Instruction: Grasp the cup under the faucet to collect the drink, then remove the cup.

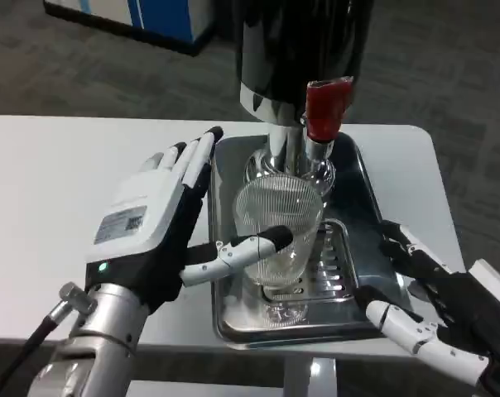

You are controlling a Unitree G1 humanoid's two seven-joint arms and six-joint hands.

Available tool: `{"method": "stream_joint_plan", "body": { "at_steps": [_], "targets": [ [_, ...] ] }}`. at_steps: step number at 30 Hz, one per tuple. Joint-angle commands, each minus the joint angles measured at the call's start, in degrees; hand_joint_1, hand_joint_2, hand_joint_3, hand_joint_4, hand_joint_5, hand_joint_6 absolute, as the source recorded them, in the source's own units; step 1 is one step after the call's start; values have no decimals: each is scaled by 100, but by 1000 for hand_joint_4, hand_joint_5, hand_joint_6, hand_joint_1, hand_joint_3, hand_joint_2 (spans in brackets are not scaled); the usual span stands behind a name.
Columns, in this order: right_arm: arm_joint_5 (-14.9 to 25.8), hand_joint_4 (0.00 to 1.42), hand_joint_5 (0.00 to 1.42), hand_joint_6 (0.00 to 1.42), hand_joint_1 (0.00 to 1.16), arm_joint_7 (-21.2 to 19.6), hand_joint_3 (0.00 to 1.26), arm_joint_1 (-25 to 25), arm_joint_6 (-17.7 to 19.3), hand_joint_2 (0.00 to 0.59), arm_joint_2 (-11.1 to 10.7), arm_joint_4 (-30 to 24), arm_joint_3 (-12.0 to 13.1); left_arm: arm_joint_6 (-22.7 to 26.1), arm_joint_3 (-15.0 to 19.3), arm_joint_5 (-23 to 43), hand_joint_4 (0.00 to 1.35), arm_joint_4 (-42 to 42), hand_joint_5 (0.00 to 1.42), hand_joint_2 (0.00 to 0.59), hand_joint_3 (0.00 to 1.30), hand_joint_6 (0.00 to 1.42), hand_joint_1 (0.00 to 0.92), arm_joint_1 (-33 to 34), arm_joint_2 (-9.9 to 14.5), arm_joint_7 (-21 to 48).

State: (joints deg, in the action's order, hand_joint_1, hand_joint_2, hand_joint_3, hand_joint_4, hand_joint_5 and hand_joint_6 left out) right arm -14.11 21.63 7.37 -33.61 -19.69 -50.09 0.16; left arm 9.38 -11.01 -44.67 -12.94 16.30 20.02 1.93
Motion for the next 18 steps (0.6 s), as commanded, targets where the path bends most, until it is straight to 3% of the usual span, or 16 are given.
{"method": "stream_joint_plan", "body": {
  "at_steps": [1, 18],
  "targets": [
    [64, 42, 39, 34, 423, -43, 0, -8, -32, 373, -23, -20, -11, -15, 68, 40, 0, -166, 0, 80, 0, 0, 82, -181, 73, 113],
    [49, 42, 48, 34, 421, -76, 0, 24, -20, 374, -28, -14, -79, 52, 292, 98, 0, -394, 0, 100, 0, 0, 133, -707, 84, 120]
  ]
}}
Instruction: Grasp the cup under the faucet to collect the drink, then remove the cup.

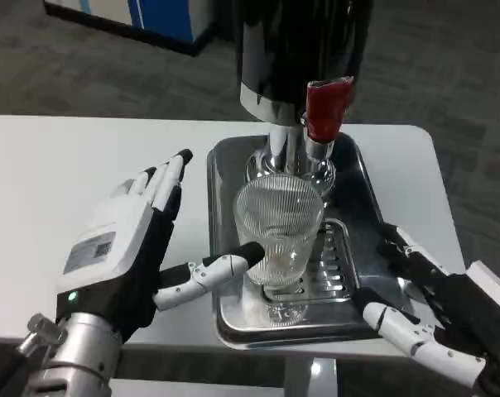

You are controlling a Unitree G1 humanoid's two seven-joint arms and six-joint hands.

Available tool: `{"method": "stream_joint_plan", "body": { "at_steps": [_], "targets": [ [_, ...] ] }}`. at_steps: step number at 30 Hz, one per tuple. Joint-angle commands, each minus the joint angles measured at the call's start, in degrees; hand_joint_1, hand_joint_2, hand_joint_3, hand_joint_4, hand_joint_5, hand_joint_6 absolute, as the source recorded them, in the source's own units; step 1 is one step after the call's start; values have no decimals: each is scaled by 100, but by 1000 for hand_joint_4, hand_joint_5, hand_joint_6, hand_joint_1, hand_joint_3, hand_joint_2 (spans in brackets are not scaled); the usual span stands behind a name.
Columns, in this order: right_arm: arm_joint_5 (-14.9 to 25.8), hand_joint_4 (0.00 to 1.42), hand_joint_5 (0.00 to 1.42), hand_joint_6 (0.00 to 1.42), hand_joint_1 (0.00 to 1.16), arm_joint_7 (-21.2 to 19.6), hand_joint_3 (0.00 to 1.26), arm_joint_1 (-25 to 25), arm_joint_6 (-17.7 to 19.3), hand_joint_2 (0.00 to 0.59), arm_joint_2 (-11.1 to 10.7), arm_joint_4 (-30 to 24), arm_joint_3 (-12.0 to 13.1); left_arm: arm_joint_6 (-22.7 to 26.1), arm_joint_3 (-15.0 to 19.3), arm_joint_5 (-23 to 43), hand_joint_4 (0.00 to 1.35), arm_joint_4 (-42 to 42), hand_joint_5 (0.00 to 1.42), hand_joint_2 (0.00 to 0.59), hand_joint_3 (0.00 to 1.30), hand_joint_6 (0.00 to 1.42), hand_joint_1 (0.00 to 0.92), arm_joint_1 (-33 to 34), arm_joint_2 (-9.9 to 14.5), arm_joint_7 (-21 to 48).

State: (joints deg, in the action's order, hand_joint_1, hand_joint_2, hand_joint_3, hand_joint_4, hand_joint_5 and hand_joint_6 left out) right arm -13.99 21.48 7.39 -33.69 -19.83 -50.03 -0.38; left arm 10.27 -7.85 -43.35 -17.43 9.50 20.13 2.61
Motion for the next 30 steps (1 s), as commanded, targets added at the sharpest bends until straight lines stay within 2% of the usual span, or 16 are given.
{"method": "stream_joint_plan", "body": {
  "at_steps": [1, 14, 30],
  "targets": [
    [35, 42, 48, 34, 421, -60, 0, 16, -16, 374, -14, -17, -34, -53, -47, -60, 0, 92, 0, 103, 0, 0, 150, -10, 85, 42],
    [51, 42, 49, 34, 421, -64, 0, -7, -31, 374, -28, 14, 8, -55, -162, -98, 0, 509, 0, 95, 0, 0, 181, 296, 78, -11],
    [56, 42, 49, 34, 421, -87, 0, -54, -43, 374, -28, 52, -4, -117, -205, -42, 0, 788, 0, 115, 0, 0, 218, 541, 174, -10]
  ]
}}
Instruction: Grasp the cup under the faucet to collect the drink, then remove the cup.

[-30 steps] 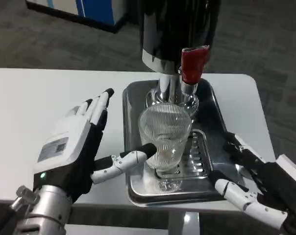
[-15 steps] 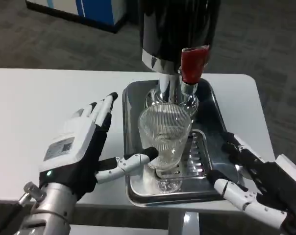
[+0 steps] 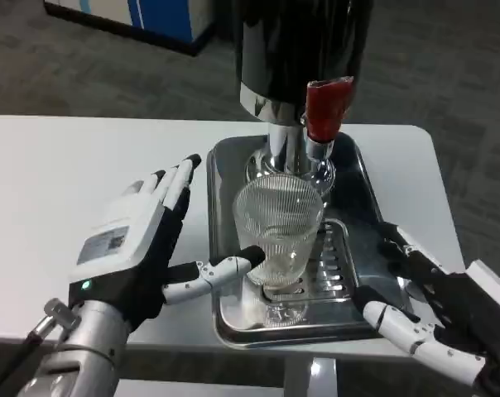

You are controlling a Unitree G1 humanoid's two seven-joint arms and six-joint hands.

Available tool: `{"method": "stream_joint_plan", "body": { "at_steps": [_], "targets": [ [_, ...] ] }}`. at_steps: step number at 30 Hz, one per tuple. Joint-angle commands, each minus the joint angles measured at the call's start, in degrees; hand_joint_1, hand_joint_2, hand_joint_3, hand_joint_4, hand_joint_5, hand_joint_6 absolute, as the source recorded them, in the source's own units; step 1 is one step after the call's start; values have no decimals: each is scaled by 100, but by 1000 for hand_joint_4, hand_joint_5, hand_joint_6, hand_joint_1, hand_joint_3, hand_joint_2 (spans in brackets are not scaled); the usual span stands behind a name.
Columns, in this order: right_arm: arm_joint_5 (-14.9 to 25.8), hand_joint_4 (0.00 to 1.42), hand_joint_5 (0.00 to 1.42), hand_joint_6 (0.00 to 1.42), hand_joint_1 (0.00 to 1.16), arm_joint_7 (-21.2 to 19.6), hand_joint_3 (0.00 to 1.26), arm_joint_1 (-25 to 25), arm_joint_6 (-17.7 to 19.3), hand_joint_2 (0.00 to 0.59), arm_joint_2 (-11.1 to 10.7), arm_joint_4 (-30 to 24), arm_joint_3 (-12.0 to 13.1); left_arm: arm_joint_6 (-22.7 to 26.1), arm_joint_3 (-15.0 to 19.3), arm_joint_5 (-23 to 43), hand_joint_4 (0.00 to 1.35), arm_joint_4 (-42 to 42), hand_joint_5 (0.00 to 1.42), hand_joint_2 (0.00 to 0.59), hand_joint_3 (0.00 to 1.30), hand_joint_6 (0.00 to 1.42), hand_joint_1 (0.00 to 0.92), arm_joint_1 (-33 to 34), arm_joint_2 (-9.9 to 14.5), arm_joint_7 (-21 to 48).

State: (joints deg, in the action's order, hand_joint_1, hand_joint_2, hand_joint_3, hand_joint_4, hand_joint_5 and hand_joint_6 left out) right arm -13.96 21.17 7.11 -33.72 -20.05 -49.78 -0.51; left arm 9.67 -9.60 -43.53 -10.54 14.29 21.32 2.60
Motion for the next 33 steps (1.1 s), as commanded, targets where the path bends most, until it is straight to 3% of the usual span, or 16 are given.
{"method": "stream_joint_plan", "body": {
  "at_steps": [1, 33],
  "targets": [
    [54, 42, 49, 34, 421, -55, 0, -31, -44, 374, -5, 29, 7, -61, -38, -28, 0, 115, 0, 116, 0, 0, 219, 74, 58, -11],
    [128, 42, 49, 34, 421, -68, 0, -103, -75, 374, -50, 83, 81, -80, -258, -18, 0, 450, 0, 126, 0, 0, 198, 396, 9, -47]
  ]
}}
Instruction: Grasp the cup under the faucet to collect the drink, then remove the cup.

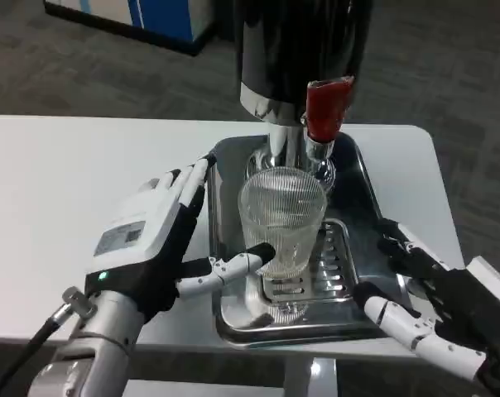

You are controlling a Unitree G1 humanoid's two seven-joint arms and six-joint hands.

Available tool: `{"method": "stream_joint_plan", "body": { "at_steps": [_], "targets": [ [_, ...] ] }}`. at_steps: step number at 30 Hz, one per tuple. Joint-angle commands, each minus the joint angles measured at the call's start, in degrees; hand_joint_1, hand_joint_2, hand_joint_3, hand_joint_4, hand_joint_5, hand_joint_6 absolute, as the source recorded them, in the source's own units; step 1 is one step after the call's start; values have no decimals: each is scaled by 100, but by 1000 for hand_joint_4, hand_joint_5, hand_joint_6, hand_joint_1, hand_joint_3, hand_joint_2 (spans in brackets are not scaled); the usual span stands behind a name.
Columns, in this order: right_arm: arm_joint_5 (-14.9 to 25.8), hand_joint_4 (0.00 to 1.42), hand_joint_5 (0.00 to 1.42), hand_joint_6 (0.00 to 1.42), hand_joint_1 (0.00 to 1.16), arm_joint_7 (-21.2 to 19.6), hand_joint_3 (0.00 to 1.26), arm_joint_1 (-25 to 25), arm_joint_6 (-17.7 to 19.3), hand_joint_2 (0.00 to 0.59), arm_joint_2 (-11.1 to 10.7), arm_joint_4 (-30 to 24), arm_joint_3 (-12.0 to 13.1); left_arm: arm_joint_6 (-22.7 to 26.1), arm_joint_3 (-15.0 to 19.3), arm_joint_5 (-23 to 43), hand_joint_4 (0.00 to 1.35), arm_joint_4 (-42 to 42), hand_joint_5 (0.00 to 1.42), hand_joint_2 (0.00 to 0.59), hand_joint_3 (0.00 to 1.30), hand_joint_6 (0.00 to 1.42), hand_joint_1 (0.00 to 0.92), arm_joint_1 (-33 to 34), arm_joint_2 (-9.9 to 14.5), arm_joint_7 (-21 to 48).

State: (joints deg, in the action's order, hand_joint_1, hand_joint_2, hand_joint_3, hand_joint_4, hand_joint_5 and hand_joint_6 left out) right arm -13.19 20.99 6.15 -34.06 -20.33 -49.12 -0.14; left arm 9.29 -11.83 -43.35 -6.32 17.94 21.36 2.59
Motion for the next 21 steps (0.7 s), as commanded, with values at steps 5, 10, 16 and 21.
{"method": "stream_joint_plan", "body": {
  "at_steps": [5, 10, 16, 21],
  "targets": [
    [58, 42, 49, 34, 421, -56, 0, 11, -36, 374, -18, 9, 48, -34, -2, 11, 0, -74, 0, 127, 0, 0, 193, -29, 7, -23],
    [67, 42, 49, 34, 421, -55, 0, 54, -27, 374, -15, -10, 69, -1, 75, 44, 0, -345, 0, 106, 0, 0, 168, -190, 55, 39],
    [83, 42, 49, 34, 421, -51, 0, 67, -13, 374, -8, -22, 45, 78, 143, 52, 0, -558, 0, 95, 0, 0, 158, -291, 31, 80],
    [85, 43, 49, 34, 420, -54, 0, 107, -3, 374, -5, -64, 49, 124, 245, 120, 0, -935, 0, 91, 0, 0, 154, -516, 5, 191]
  ]
}}
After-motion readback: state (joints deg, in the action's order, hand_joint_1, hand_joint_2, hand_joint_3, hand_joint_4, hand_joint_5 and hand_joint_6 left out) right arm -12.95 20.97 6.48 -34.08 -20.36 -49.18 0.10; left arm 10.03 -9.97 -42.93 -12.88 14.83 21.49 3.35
